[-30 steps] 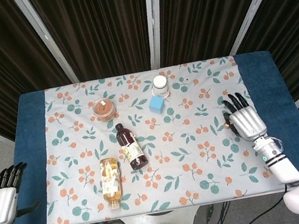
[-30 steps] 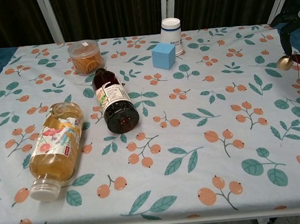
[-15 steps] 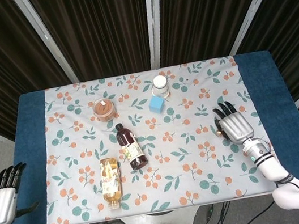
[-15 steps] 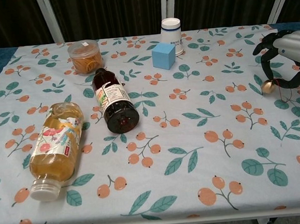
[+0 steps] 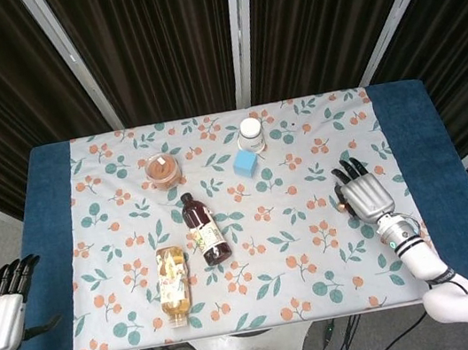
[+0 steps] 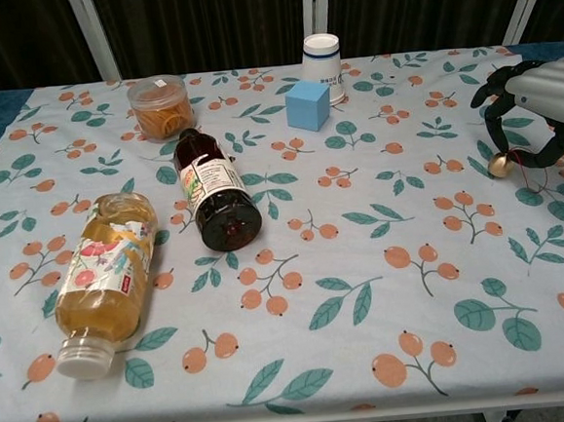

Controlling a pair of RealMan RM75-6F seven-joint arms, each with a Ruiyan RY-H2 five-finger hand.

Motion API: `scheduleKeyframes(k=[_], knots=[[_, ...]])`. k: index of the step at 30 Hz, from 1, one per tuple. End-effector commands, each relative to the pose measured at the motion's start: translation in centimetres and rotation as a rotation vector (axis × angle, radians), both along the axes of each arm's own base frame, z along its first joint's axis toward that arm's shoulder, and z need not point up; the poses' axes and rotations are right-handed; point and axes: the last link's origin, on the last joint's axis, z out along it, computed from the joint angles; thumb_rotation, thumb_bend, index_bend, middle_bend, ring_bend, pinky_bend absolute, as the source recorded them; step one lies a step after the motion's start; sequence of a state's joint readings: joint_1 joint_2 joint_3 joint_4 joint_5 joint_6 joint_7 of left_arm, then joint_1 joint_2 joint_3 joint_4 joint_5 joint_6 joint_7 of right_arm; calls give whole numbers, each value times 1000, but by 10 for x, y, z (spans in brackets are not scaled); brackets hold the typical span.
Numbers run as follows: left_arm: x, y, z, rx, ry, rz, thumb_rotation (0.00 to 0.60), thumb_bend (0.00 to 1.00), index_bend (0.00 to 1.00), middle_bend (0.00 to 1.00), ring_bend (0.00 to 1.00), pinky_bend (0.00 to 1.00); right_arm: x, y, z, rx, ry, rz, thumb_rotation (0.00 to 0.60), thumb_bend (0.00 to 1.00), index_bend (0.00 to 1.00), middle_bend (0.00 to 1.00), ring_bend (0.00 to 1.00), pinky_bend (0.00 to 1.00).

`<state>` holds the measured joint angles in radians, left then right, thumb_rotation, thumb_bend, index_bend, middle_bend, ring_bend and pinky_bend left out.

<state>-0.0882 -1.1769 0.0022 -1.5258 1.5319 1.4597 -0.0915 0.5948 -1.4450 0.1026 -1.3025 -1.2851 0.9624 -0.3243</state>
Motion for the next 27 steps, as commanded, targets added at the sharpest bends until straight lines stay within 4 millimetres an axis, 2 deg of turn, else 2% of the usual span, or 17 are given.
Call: scheduleKeyframes(k=[1,7,9,11,15,17,20,23,27], knots=[[0,0,0,0,-1,0,600,0,59,54,0,39,-1,0,0,6,2,-4,600,368,671,163,0,0],[0,0,1,2,0,-1,600,0,59,54,0,39,-1,0,1,7,6,-13,600,293,562,141,0,0],[0,0,1,2,1,-1,600,0,59,54,0,39,-1,1,3,6,6,-17,600,254,496,122,0,0],[0,0,1,3,0,-1,600,0,59,54,0,39,-1,1,5,1,4,-18,600,228,417,101,0,0],[1,0,1,2,0,-4,600,0,59,54,0,39,-4,2,12,-4,5,-37,600,180,162,49,0,0],[1,0,1,4,0,-5,600,0,59,55,0,39,-5,5,16,-10,2,-42,600,163,69,32,0,0],[2,0,2,11,-1,-3,600,0,59,54,0,39,-3,19,29,-52,-43,-22,600,145,2,5,0,0],[3,0,5,21,0,-5,600,0,59,55,0,39,-8,45,51,-121,-93,12,600,132,0,0,0,0],[4,-1,9,31,3,-10,600,0,59,54,0,39,-28,89,81,-229,-173,-5,600,129,0,0,0,0]])
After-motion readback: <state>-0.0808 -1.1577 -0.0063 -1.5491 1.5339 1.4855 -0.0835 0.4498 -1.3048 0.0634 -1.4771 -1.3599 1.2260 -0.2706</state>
